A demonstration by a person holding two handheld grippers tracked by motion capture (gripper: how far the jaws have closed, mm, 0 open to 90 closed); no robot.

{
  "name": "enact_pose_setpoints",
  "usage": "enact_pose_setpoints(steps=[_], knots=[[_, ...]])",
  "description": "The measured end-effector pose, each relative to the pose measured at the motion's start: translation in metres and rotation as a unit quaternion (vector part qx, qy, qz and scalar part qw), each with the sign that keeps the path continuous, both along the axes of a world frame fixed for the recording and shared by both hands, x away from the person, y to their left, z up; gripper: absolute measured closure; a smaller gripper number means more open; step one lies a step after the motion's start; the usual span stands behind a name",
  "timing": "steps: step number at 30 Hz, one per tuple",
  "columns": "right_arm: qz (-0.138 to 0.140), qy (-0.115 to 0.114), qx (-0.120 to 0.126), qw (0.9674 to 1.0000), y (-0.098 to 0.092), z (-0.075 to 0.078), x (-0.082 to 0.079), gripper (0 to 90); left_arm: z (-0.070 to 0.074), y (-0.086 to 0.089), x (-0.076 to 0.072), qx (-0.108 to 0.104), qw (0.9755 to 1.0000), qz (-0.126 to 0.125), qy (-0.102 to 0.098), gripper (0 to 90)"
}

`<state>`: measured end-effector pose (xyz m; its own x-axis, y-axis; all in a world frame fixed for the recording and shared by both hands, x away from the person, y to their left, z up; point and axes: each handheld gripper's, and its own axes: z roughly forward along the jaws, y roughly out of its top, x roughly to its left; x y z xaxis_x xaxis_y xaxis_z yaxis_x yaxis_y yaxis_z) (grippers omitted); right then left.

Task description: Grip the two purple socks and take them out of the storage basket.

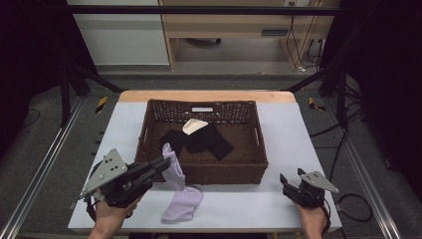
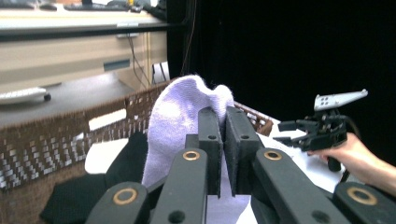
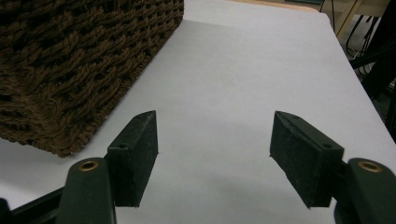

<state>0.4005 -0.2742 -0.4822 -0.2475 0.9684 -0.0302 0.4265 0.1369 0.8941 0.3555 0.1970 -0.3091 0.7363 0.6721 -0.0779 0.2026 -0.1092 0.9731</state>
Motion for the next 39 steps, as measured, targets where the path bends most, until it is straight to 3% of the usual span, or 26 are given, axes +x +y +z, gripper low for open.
enact_pose_setpoints(steps=[4,10,17,23,33,36,39], knots=[[0.0,-0.001,0.0,1.0,0.0,0.0,0.0,32.5,-0.02,0.0,0.0,0.011,0.9996,-0.002,0.025,84.7],[0.001,0.0,-0.001,1.0,0.001,0.0,0.0,32.4,-0.053,-0.004,0.003,0.032,0.9971,-0.003,0.069,84.7],[0.0,0.001,-0.001,1.0,0.001,0.0,0.0,32.4,-0.087,-0.017,0.013,0.074,0.992,-0.001,0.102,84.7],[0.0,0.002,-0.003,1.0,0.001,-0.001,0.001,32.3,-0.116,-0.031,0.023,0.104,0.9862,0.001,0.128,84.7],[-0.001,0.006,-0.003,1.0,0.002,-0.001,0.001,32.3,-0.145,-0.055,0.031,0.151,0.979,-0.013,0.136,83.8],[0.0,0.007,-0.004,1.0,0.002,-0.001,0.001,31.9,-0.147,-0.056,0.031,0.15,0.979,-0.015,0.137,79.9],[0.0,0.007,-0.006,1.0,0.002,-0.001,0.001,31.0,-0.144,-0.052,0.03,0.144,0.981,-0.009,0.13,67.3]])
